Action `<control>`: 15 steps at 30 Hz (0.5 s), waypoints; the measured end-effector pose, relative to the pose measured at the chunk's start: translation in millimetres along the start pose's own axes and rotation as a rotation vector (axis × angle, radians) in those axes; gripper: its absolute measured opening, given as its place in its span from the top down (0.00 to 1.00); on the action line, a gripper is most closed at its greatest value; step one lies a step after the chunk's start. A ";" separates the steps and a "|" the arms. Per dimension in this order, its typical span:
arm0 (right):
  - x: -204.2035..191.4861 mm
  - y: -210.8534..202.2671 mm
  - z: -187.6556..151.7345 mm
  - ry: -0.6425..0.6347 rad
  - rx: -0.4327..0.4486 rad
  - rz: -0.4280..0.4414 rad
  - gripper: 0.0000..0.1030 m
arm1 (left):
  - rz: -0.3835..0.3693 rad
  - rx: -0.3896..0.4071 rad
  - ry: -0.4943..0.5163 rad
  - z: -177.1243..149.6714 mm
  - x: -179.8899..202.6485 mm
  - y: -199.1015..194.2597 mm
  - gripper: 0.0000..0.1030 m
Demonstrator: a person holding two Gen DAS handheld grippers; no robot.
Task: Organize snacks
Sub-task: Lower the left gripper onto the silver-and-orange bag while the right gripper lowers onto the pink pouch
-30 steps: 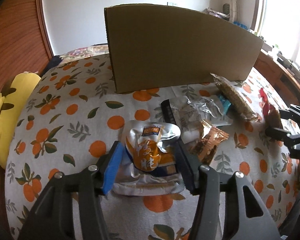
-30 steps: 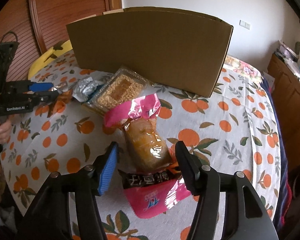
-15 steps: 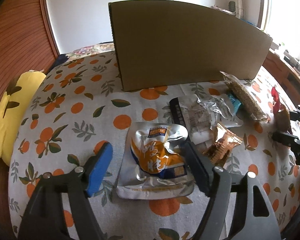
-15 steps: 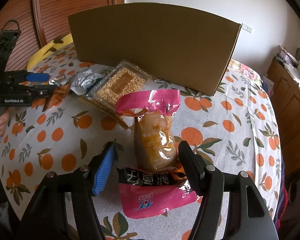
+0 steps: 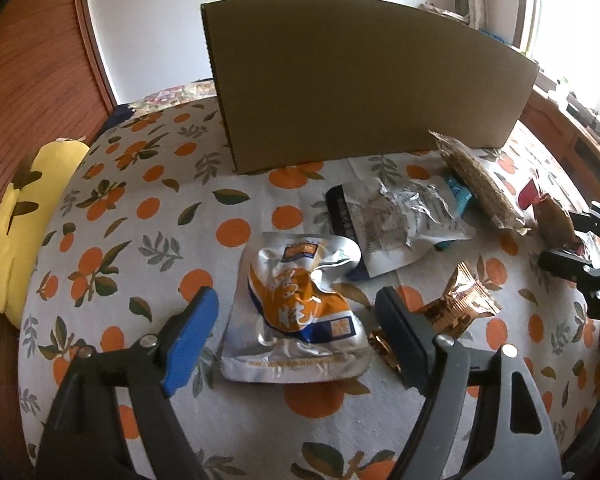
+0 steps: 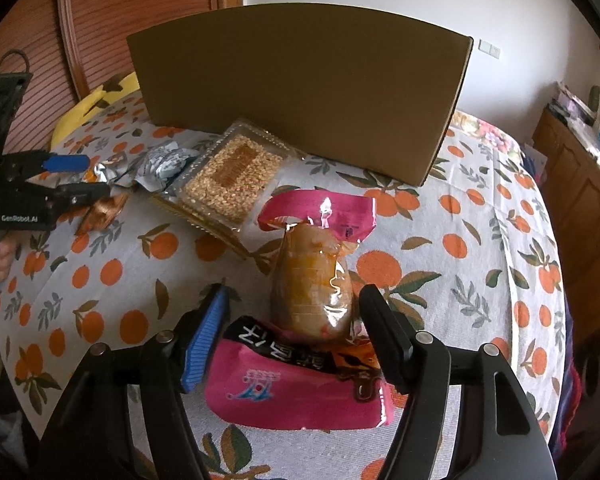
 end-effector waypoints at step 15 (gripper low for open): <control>-0.6 -0.1 0.0 -0.002 0.001 -0.001 0.33 | -0.020 0.024 0.001 -1.1 -1.6 -10.8 0.64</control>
Point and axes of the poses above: each gripper's, at about its wrist camera, not at the fingertips, and y roughly the way its jaws point, x to its right, z to its top, the point moved 5 cm from there along y, roughly the way its jaws point, and after that the axes turned 3 degrees about z, right-handed, at the moved point
